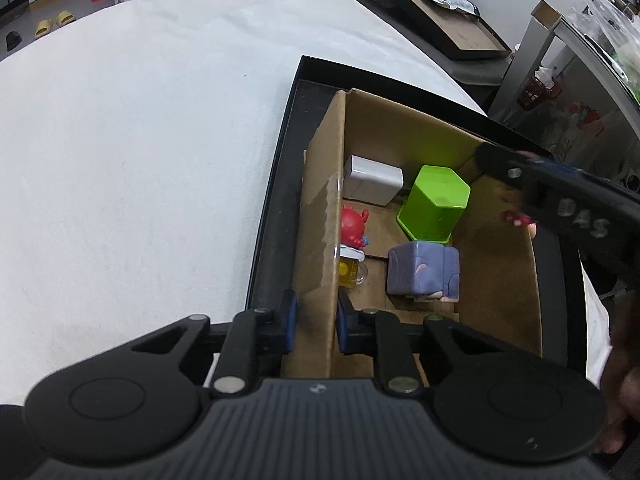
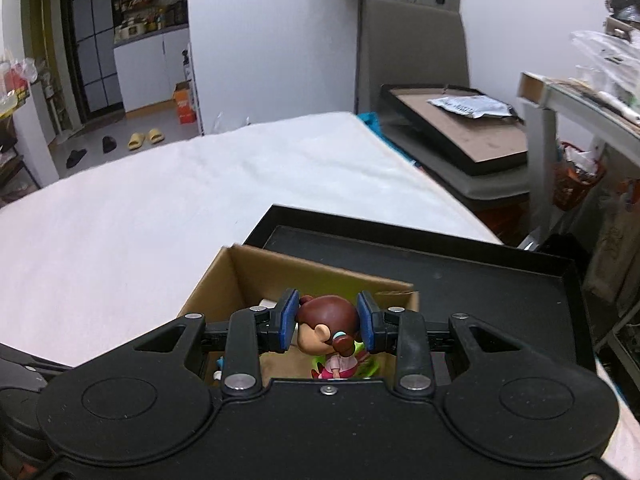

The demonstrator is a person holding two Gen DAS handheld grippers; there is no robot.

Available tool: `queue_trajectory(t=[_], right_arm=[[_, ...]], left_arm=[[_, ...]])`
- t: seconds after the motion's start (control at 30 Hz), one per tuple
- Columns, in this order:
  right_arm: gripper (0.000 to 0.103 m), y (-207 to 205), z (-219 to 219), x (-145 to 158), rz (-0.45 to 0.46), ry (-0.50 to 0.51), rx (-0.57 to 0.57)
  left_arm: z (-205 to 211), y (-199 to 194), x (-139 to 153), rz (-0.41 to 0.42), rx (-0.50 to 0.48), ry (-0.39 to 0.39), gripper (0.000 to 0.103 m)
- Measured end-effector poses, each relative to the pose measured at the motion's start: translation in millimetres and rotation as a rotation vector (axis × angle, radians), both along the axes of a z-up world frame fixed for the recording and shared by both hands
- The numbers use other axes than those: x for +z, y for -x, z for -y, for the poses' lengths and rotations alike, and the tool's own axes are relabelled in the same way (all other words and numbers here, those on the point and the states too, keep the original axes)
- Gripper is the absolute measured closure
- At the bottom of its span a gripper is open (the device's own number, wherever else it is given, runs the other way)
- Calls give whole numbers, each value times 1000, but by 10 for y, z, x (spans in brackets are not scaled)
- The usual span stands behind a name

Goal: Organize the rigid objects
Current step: 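Carry the doll figure into the box and open the right tool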

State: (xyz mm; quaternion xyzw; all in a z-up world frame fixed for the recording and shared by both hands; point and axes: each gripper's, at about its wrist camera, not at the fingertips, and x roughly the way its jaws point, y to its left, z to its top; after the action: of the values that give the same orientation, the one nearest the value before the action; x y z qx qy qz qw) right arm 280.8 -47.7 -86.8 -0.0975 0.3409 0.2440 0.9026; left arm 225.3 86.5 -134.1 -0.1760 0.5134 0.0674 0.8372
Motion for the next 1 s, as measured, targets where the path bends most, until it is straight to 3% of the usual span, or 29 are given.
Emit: queue_trajectory(t=[0.3, 0.57, 0.7, 0.83, 1.0], right_arm=[[71, 2, -177, -139, -9, 33, 21], [67, -8, -138, -93, -1, 5, -7], [53, -28, 45, -2, -1, -33, -64], [50, -40, 206, 2, -7, -39, -122], [34, -53, 271, -4, 7, -35, -159]], left_arm=[[-52, 6, -11, -10, 2, 41, 84], [-112, 5, 4, -17, -14, 70, 84], [-134, 15, 54, -3, -14, 52, 81], [-137, 9, 60, -11, -17, 56, 79], [-155, 30, 111, -7, -2, 47, 74]])
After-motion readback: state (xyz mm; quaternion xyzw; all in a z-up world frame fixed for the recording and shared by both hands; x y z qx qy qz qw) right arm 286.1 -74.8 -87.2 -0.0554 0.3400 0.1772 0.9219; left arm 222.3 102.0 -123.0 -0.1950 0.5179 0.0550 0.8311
